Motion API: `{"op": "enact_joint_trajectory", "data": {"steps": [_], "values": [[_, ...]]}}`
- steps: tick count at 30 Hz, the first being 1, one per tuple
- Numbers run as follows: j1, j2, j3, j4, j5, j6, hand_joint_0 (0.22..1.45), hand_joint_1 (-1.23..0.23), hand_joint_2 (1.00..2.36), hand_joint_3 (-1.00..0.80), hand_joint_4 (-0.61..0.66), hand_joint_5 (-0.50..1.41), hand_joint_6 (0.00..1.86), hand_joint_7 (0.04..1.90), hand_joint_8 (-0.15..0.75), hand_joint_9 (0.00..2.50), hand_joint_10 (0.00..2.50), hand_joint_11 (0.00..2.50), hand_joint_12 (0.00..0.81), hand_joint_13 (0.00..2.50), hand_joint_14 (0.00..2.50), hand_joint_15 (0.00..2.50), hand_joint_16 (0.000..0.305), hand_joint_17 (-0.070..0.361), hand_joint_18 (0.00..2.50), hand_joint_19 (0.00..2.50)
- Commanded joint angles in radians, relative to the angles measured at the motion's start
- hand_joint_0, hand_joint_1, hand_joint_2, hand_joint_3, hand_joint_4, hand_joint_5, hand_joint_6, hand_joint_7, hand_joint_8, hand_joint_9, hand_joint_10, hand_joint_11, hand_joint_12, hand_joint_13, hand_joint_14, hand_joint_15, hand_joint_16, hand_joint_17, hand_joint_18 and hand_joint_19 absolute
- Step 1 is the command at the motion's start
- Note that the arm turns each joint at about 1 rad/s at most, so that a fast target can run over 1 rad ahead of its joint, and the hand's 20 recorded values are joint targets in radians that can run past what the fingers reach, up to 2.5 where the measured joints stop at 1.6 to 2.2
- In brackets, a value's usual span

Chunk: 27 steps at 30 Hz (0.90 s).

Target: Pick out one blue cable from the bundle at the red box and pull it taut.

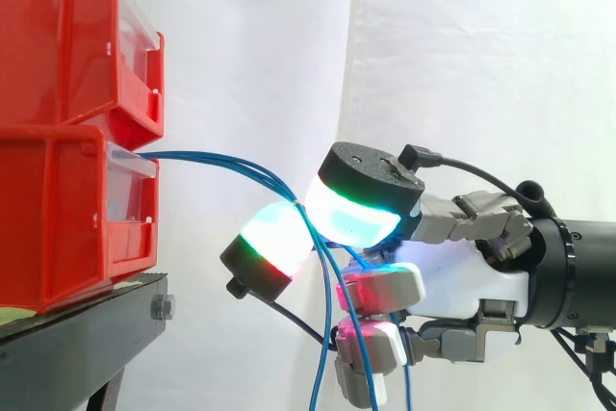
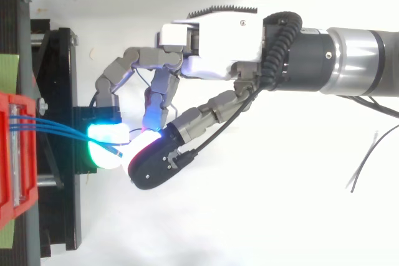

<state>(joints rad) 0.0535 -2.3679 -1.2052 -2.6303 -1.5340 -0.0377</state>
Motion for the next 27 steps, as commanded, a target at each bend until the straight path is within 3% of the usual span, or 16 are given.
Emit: {"op": "enact_joint_trajectory", "data": {"steps": [1,9,18,27], "values": [[0.0,-0.001,-0.001,0.001,0.0,-0.001,0.8,-0.93,1.0,-0.44,-0.08,-0.15,0.98,0.96,0.28,1.47,0.03,1.18,0.344,1.27,0.03,0.76,0.045,0.102,1.01,0.83],[0.0,-0.001,-0.001,-0.001,-0.002,-0.001,0.72,-0.9,1.0,-0.5,-0.06,-0.1,0.94,1.18,0.299,1.72,0.03,1.34,0.353,1.38,0.03,0.8,0.044,0.099,1.11,0.83],[0.0,0.001,-0.001,0.003,-0.002,-0.001,0.57,-0.8,1.0,-0.5,0.02,-0.09,0.93,1.08,0.296,1.69,0.03,1.39,0.367,1.37,0.03,0.82,0.044,0.099,1.08,0.85],[0.0,0.001,-0.001,0.003,-0.002,-0.002,0.59,-0.59,1.0,-0.5,-0.01,-0.08,0.9,1.11,0.281,1.68,0.03,1.3,0.366,1.37,0.03,0.82,0.045,0.101,1.04,0.87]]}}
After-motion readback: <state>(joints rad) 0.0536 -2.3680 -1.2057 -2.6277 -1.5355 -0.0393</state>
